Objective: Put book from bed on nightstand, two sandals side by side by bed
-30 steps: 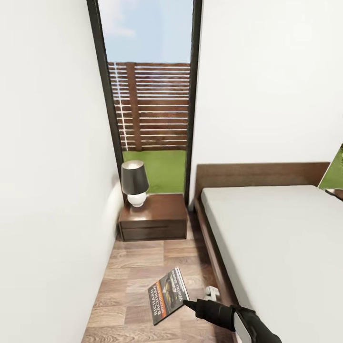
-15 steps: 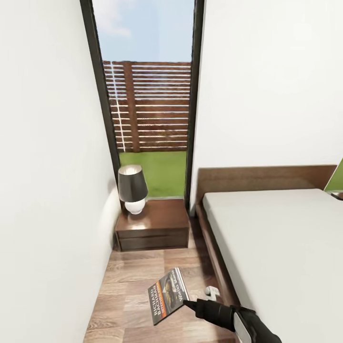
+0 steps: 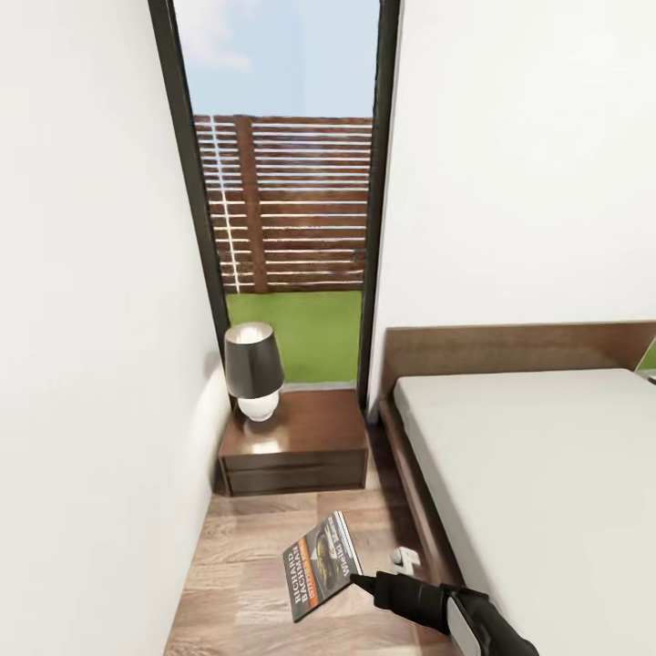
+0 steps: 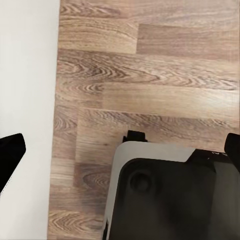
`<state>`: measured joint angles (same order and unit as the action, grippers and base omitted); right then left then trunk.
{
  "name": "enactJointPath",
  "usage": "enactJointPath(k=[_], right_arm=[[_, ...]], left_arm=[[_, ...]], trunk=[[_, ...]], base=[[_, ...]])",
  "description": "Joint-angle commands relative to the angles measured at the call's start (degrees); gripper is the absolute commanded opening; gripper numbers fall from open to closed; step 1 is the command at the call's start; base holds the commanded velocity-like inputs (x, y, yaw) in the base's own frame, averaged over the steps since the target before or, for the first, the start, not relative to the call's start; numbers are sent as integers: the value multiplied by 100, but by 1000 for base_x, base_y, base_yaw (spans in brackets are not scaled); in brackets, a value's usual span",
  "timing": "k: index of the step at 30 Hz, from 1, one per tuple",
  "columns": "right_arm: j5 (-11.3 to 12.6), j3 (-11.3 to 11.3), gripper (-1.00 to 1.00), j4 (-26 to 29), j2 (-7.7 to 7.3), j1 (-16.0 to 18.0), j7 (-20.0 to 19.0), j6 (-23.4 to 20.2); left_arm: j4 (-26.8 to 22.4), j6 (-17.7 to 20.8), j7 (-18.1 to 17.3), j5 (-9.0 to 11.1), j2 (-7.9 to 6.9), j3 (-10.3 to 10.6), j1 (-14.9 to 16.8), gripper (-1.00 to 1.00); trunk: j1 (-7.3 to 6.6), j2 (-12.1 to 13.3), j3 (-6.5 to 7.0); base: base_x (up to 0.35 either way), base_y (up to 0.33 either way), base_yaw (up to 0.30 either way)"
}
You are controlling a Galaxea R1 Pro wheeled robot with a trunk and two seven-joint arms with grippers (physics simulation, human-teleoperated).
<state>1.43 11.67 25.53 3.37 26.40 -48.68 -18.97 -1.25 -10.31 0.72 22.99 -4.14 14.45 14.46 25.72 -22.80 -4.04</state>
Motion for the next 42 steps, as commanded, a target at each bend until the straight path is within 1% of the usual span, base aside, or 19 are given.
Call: enactJointPath(k=[1, 35, 42], right_arm=[[32, 38, -100, 4, 6, 5, -19, -63], [32, 38, -100, 4, 5, 5, -19, -63], [27, 34, -100, 6, 6, 5, -20, -62]], left_arm=[[2, -15, 7, 40, 0, 49, 4, 100], [2, -15, 7, 45, 8, 49, 4, 100], [2, -15, 7, 43, 17, 47, 4, 100]], trunk=[[6, -12, -12], [6, -12, -12], [6, -12, -12]], base=[[300, 6, 0], [311, 1, 0], [230, 0, 0]])
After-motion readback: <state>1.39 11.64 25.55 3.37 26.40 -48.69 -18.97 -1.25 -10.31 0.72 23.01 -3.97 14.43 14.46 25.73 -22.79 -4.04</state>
